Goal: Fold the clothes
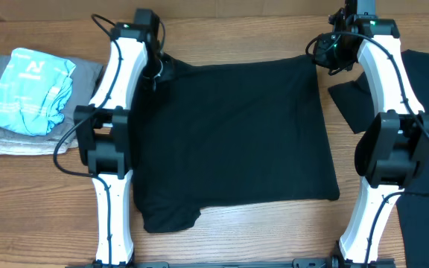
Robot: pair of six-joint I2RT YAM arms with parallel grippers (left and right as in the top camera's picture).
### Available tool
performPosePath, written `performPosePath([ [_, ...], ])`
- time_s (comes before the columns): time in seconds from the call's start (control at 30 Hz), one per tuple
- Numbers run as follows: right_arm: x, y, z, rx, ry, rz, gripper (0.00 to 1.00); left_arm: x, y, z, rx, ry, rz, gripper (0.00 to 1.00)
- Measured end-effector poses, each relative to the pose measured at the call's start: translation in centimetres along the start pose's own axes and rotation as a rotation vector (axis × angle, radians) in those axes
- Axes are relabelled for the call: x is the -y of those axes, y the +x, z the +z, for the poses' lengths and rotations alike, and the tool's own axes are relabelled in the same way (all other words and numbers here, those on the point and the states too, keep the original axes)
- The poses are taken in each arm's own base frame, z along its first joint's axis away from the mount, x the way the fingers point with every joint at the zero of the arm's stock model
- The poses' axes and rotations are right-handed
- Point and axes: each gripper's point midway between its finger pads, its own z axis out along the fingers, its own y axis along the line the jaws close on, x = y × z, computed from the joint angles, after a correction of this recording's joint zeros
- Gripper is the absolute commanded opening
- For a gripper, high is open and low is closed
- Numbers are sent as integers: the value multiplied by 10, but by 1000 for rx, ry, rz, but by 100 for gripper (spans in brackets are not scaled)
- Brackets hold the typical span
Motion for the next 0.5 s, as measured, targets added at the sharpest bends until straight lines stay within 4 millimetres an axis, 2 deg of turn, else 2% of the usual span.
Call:
performPosePath([
  [0.1, 0, -2, 3, 12, -4, -2, 4, 9, -7, 8, 29, 17, 16, 4],
  [0.27, 3, 2, 11, 3, -3, -1, 4, 20, -28, 8, 116, 51, 34, 4],
  [0.5, 10, 12, 36, -37, 5, 8, 4, 22, -40, 21, 152, 63, 12, 4],
])
